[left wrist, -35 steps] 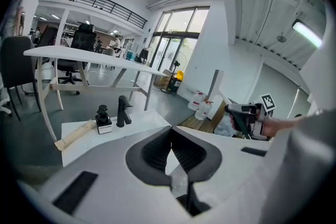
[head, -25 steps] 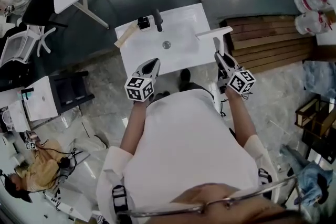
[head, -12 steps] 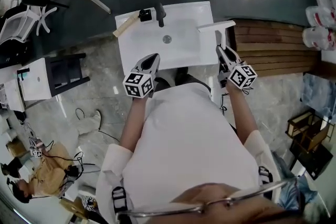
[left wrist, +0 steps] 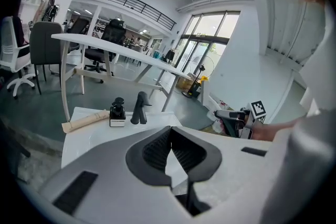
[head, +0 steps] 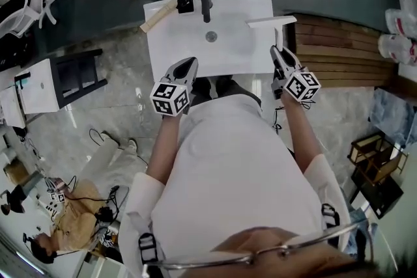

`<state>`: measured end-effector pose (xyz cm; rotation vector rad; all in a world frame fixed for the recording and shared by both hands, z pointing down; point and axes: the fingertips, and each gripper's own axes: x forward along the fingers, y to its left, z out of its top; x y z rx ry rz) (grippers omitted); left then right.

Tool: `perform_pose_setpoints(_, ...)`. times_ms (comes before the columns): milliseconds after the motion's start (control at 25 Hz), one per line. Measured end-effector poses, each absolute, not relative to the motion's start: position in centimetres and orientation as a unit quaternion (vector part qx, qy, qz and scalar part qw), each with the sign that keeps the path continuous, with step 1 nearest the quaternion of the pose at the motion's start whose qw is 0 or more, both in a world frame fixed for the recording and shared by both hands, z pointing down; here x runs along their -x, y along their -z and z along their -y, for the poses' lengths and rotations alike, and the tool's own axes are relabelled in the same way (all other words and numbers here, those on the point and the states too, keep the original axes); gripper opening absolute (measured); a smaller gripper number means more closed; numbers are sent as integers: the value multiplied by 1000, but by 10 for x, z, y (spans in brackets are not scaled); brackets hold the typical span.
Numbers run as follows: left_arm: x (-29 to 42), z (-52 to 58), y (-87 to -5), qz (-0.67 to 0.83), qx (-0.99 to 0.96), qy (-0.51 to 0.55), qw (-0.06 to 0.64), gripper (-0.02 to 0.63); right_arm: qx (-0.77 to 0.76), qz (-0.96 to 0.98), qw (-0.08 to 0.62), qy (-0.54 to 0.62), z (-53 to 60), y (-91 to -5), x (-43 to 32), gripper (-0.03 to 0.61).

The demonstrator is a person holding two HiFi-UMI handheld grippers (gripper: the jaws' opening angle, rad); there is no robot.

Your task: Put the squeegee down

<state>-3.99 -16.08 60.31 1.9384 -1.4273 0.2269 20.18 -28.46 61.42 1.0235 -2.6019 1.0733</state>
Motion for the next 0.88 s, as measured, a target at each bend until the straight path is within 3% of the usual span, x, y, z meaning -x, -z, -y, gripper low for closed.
perform_pose_setpoints(400, 48, 172, -610, 494, -785, -91, 363, 5, -384, 852, 113, -336, 294, -621, -176, 97)
perform_pose_setpoints(880, 47, 186, -624, 454, -802, -90, 378, 5, -383, 850, 215, -289, 323, -670, -147, 97)
